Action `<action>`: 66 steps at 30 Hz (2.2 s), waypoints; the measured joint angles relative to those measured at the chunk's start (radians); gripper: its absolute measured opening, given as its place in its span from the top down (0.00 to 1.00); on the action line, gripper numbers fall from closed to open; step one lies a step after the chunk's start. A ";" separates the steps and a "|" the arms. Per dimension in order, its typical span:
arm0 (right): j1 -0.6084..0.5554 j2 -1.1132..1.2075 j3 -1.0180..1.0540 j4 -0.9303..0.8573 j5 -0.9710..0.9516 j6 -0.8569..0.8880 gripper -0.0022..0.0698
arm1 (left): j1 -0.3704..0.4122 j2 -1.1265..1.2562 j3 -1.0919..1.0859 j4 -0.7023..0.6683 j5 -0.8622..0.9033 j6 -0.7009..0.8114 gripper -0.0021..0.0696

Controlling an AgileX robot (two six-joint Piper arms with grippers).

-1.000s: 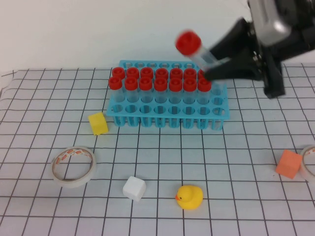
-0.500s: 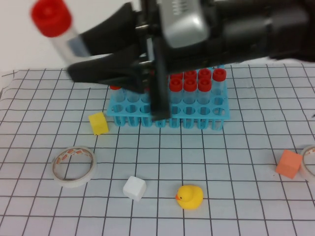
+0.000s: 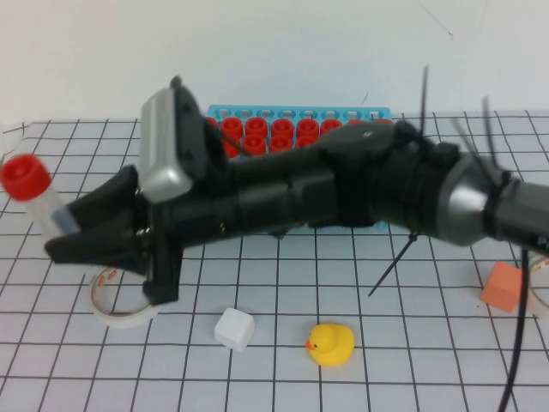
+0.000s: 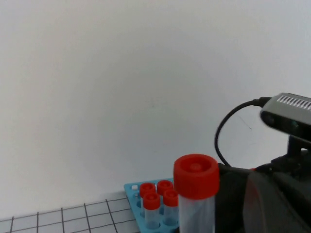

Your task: Place the test tubes

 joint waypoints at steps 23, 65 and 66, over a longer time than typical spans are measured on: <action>0.063 0.009 0.000 0.012 0.085 -0.073 0.65 | -0.079 0.033 0.000 0.101 0.082 0.007 0.27; 0.010 -0.016 0.000 -0.190 0.110 0.173 0.27 | -0.079 0.087 0.000 0.118 -0.109 -0.059 0.64; -0.007 -0.026 0.000 -0.226 0.128 0.197 0.28 | -0.079 0.087 0.000 0.118 -0.109 -0.059 0.64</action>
